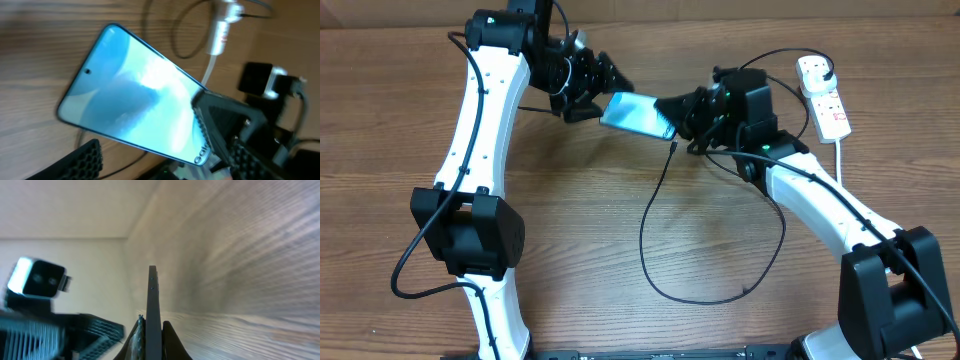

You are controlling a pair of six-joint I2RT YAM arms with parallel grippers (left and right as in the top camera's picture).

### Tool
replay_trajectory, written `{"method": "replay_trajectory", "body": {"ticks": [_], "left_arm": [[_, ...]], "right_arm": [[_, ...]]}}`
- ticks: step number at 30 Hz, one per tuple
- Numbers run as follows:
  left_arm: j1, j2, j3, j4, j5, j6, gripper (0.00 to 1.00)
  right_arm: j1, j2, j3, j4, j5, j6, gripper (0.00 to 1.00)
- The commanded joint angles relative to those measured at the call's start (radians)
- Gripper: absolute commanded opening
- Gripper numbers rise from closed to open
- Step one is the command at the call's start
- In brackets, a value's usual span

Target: Plug charger to phone and switch on socket

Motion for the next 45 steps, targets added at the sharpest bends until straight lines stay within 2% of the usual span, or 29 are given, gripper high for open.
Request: {"method": "replay_trajectory", "body": {"ticks": [1, 6, 9, 12, 19, 29, 30, 32, 35, 37, 45], "left_arm": [[-0.002, -0.006, 0.019, 0.032, 0.193, 0.109, 0.81], [-0.002, -0.006, 0.019, 0.063, 0.271, 0.092, 0.92], [-0.002, -0.006, 0.019, 0.093, 0.307, 0.038, 0.94], [-0.002, -0.006, 0.019, 0.14, 0.307, -0.023, 0.93], [-0.008, -0.006, 0.019, 0.331, 0.227, -0.263, 0.92], [-0.067, -0.006, 0.019, 0.452, 0.132, -0.404, 0.84], [-0.074, -0.006, 0.019, 0.462, 0.12, -0.421, 0.83], [-0.089, -0.006, 0.019, 0.493, 0.097, -0.461, 0.72], [-0.099, -0.006, 0.019, 0.496, 0.06, -0.5, 0.51], [-0.101, -0.006, 0.019, 0.494, 0.026, -0.51, 0.43], [-0.1, -0.006, 0.019, 0.499, -0.034, -0.595, 0.38]], "right_arm": [[-0.031, -0.01, 0.023, 0.079, -0.03, 0.16, 0.04], [-0.054, -0.01, 0.023, 0.205, 0.033, 0.299, 0.04], [-0.053, -0.01, 0.023, 0.259, 0.082, 0.393, 0.04], [-0.052, -0.01, 0.023, 0.262, 0.104, 0.457, 0.04], [-0.051, -0.01, 0.023, 0.298, 0.114, 0.516, 0.04], [-0.024, -0.01, 0.023, 0.333, 0.155, 0.567, 0.04], [-0.019, -0.01, 0.023, 0.333, 0.158, 0.567, 0.04], [-0.007, -0.01, 0.023, 0.329, 0.174, 0.567, 0.04], [0.0, -0.01, 0.023, 0.33, 0.183, 0.569, 0.04], [0.003, -0.01, 0.023, 0.329, 0.184, 0.571, 0.04], [0.01, -0.01, 0.023, 0.328, 0.179, 0.571, 0.04]]}}
